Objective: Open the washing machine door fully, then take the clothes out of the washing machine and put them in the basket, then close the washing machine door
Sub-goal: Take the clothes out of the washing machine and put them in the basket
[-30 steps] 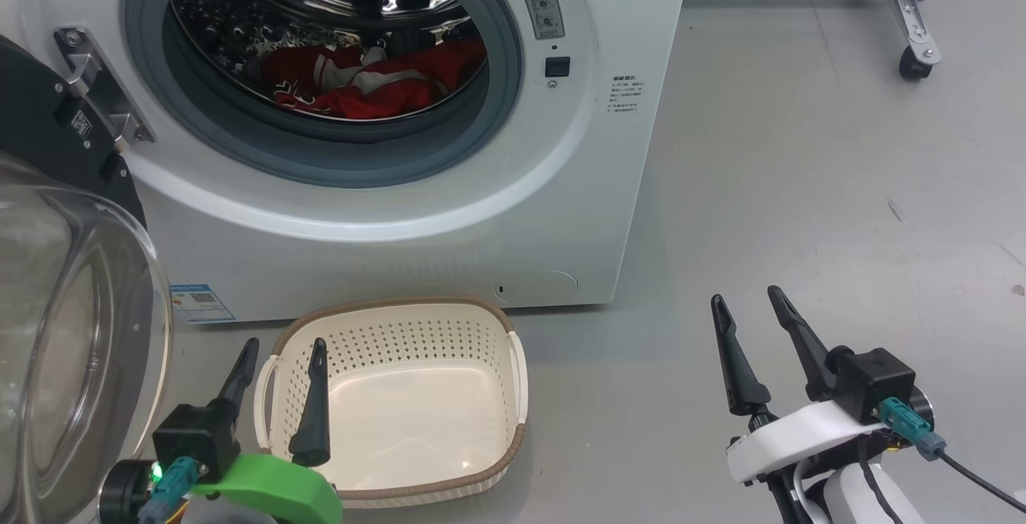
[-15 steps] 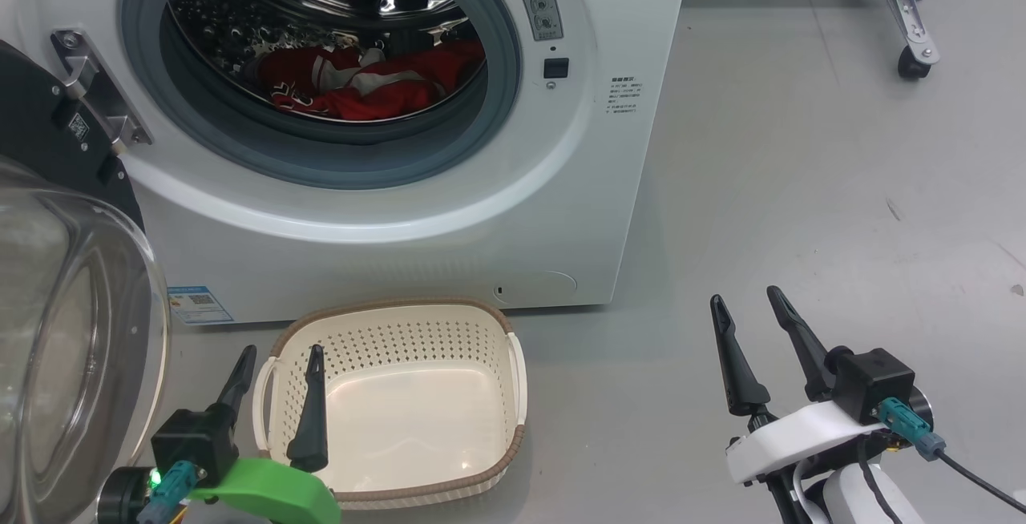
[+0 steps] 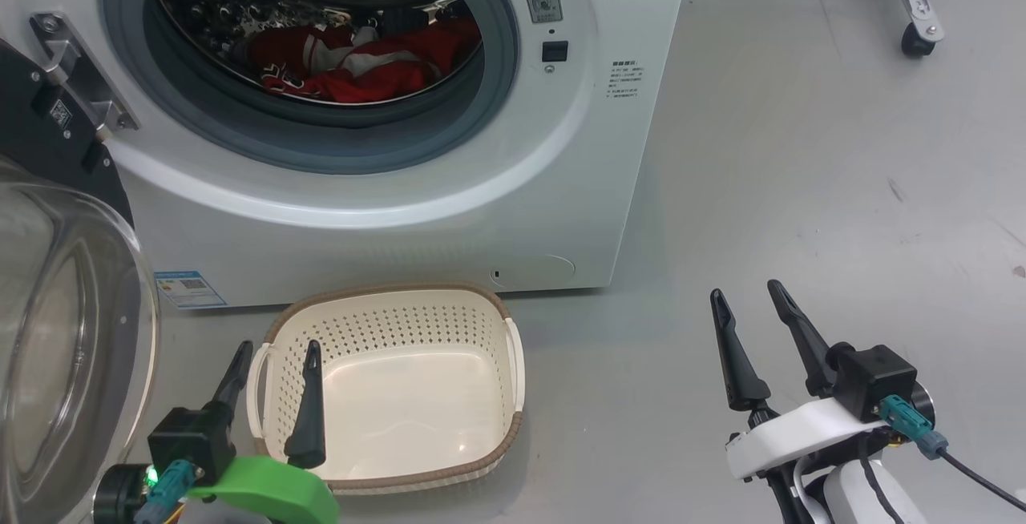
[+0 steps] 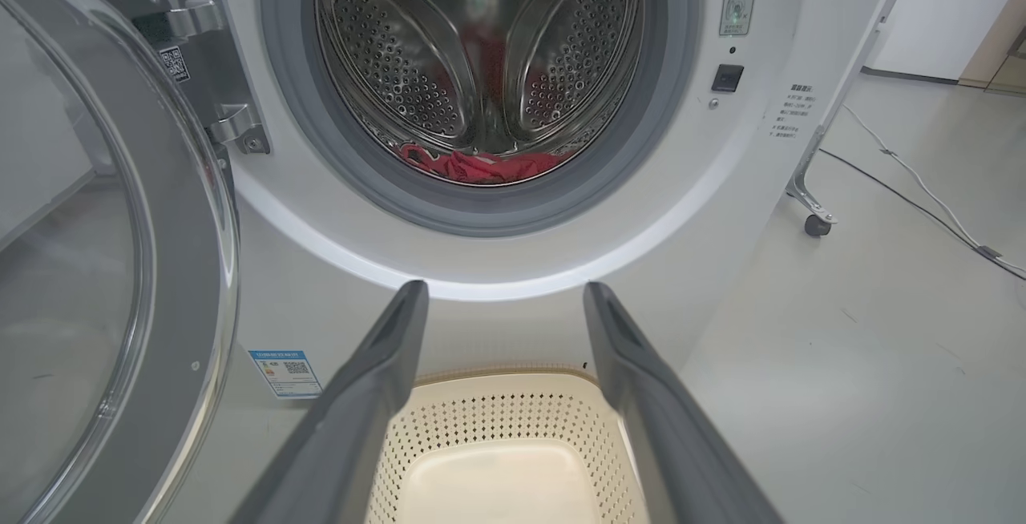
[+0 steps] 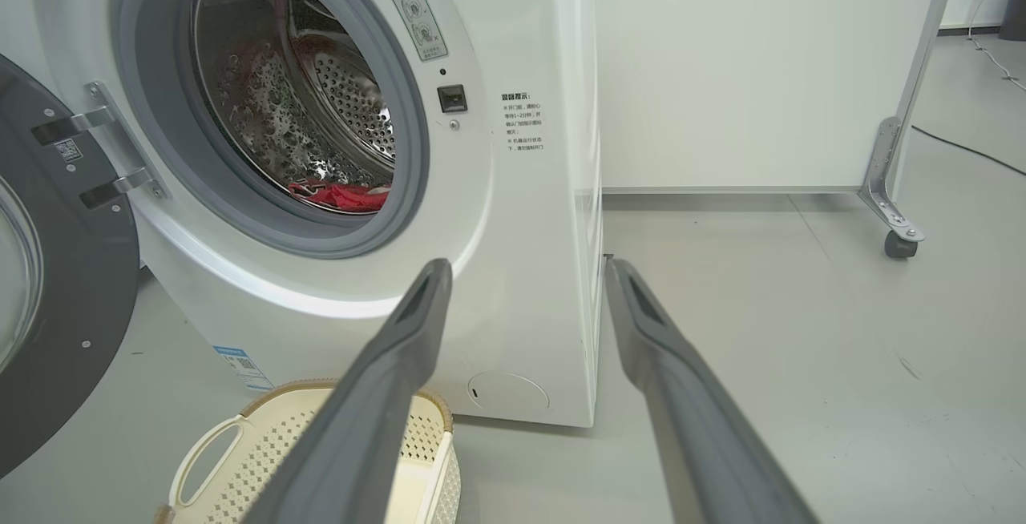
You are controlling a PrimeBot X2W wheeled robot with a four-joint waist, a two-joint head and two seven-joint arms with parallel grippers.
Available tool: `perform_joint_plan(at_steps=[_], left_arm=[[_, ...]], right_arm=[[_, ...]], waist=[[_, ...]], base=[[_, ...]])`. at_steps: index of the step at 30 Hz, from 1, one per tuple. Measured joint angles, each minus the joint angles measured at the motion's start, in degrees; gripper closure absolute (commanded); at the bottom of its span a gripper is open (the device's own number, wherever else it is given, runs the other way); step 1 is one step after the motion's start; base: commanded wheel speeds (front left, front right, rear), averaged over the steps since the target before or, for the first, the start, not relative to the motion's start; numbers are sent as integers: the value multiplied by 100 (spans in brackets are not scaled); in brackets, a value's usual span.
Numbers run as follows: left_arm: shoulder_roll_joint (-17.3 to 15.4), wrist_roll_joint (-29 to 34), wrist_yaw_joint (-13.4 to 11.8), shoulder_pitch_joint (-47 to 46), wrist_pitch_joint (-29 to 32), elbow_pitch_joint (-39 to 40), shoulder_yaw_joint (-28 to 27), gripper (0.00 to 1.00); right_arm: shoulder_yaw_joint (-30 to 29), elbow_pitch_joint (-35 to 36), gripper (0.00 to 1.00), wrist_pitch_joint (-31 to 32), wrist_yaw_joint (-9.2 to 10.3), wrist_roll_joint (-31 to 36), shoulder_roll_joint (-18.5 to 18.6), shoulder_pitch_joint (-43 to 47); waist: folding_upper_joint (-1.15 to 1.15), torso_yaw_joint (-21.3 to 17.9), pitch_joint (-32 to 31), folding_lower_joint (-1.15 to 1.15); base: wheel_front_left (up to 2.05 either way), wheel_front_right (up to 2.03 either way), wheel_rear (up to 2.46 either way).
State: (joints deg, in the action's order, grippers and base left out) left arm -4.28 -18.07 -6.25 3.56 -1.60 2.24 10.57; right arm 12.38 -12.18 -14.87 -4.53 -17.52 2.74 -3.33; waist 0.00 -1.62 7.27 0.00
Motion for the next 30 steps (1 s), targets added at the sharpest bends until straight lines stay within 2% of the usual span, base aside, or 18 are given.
perform_joint_plan(at_steps=[5,15,26,30], left_arm=[[4,0,0,-116,0,3,31,0],[37,-20,20,-1003,58,-175,83,0],[77,-220,131,-2131,498,-675,-69,0],[-23,-267,154,-2689,734,-910,-192,0]], right_arm=[[-26,125,0,0,13,55,0,-44],[68,428,0,0,10,113,2,-491],[250,690,0,0,-4,110,8,-929],[337,745,0,0,-8,62,8,-1046]], waist=[[0,-6,220,0],[0,-62,882,0],[0,-294,1645,0],[0,-422,1959,0]], base=[[0,0,0],[0,0,0],[0,0,0],[0,0,0]])
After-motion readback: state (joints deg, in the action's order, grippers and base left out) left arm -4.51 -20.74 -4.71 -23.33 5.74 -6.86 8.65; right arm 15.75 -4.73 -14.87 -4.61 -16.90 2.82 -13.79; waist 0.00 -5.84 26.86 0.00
